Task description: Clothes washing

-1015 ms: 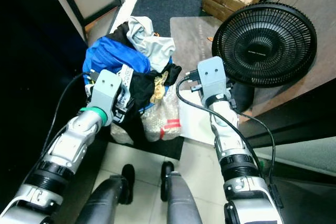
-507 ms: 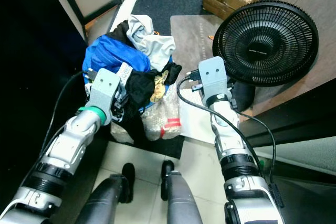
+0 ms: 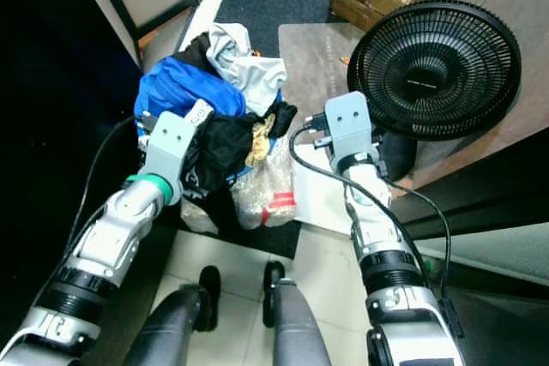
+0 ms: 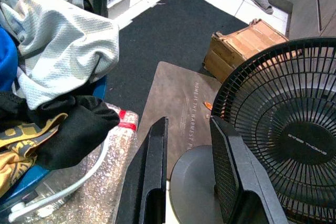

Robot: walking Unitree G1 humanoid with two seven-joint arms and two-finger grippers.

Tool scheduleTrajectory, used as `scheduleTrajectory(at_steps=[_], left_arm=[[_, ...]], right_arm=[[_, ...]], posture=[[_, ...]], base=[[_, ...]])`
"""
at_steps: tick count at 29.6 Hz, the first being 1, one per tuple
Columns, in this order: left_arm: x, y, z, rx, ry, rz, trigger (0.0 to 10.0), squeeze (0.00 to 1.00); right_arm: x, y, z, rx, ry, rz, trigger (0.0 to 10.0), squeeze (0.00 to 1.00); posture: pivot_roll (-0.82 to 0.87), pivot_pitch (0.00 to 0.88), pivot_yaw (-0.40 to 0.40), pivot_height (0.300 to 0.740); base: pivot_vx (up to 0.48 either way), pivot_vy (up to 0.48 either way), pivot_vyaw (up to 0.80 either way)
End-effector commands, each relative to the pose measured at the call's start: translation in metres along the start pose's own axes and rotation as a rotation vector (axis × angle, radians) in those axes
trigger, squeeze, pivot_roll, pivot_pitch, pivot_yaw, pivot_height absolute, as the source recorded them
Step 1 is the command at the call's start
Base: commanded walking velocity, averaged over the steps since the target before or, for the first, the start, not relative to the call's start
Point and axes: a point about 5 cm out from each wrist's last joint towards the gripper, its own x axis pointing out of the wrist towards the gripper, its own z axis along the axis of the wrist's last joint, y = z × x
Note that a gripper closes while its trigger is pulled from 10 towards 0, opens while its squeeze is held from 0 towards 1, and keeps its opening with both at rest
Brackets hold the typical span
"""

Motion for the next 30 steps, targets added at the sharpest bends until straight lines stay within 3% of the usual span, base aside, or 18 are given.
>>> scheduleTrajectory(at_steps=[1, 5, 6, 7, 10, 12, 18, 21, 27, 30], left_arm=[[0.0, 0.001, -0.002, -0.031, -0.004, 0.005, 0.2, 0.0], [0.0, 0.003, 0.003, -0.043, -0.025, 0.007, 0.2, 0.0], [0.001, 0.005, 0.013, -0.058, -0.068, 0.004, 10.0, 0.0], [0.0, 0.009, 0.029, -0.077, -0.136, 0.003, 10.0, 0.0], [-0.003, 0.014, 0.044, -0.084, -0.196, 0.001, 10.0, 0.0], [-0.012, 0.021, 0.067, -0.082, -0.291, 0.0, 10.0, 0.0], [-0.026, 0.026, 0.094, -0.083, -0.395, -0.008, 10.0, 0.0], [-0.039, 0.027, 0.116, -0.088, -0.481, -0.025, 10.0, 0.0], [-0.056, 0.021, 0.139, -0.097, -0.573, -0.078, 10.0, 0.0], [-0.064, 0.019, 0.138, -0.076, -0.572, -0.096, 10.0, 0.0]], right_arm=[[-0.001, -0.002, -0.005, 0.011, 0.014, -0.014, 10.0, 0.0], [0.001, -0.002, -0.002, 0.012, 0.007, -0.015, 10.0, 0.0], [0.004, -0.002, 0.002, 0.015, -0.008, -0.019, 10.0, 0.0], [0.008, -0.003, 0.009, 0.026, -0.033, -0.028, 10.0, 0.0], [0.011, -0.003, 0.016, 0.038, -0.061, -0.033, 10.0, 0.0], [0.011, -0.003, 0.029, 0.066, -0.118, -0.043, 10.0, 0.0], [0.005, 0.001, 0.045, 0.102, -0.197, -0.043, 10.0, 0.0], [0.004, 0.002, 0.063, 0.133, -0.272, -0.05, 10.0, 0.0], [0.004, -0.001, 0.087, 0.157, -0.355, -0.056, 10.0, 0.0], [0.001, 0.0, 0.093, 0.154, -0.376, -0.049, 10.0, 0.0]], posture=[[0.02, 0.452, 0.113, 0.74], [0.02, 0.452, 0.113, 0.74], [0.02, 0.422, 0.11, 0.74], [0.02, 0.37, 0.107, 0.74], [0.02, 0.338, 0.105, 0.74], [0.03, 0.296, 0.102, 0.74], [0.04, 0.208, 0.091, 0.74], [0.04, 0.137, 0.085, 0.74], [0.04, 0.057, 0.07, 0.74], [0.03, 0.028, 0.065, 0.74]], base=[[0.0, 0.0, 0.0], [0.0, 0.0, 0.0], [0.0, 0.0, 0.0], [0.0, 0.0, 0.0], [0.0, 0.0, 0.0], [0.0, 0.0, 0.0], [0.0, 0.0, 0.0], [0.0, 0.0, 0.0], [0.0, 0.0, 0.0], [0.0, 0.0, 0.0]])
